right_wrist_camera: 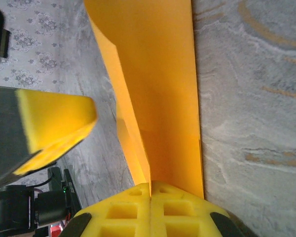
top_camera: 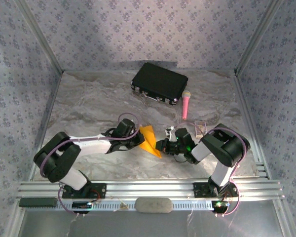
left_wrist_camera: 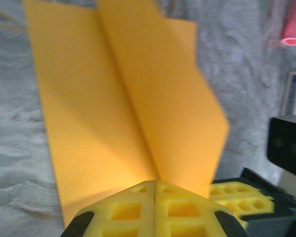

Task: Fold a paper plane with a square sheet of paper (pick it up from the middle)
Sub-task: Fourth fold the wing at the center of the table.

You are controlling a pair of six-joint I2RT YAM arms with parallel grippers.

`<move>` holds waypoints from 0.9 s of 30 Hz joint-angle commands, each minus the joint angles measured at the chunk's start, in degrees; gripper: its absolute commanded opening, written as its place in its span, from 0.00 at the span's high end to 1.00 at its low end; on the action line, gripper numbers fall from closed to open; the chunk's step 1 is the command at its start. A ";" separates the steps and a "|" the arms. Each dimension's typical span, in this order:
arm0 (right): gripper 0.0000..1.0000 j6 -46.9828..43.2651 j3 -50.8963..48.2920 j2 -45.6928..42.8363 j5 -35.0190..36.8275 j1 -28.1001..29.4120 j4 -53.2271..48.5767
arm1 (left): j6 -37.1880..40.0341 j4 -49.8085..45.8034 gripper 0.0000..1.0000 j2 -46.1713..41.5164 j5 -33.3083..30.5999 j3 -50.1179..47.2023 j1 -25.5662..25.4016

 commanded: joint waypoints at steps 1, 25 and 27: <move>1.00 1.31 -0.86 0.89 0.57 -0.70 -2.53 | 3.80 1.87 0.97 -1.19 2.31 1.81 0.24; 1.00 6.07 -1.57 4.28 -0.59 -2.49 1.81 | 4.42 11.21 0.99 12.80 8.62 6.56 2.16; 1.00 6.13 -1.56 4.19 -0.46 -2.50 1.83 | 4.30 11.70 0.99 13.89 8.98 6.87 2.27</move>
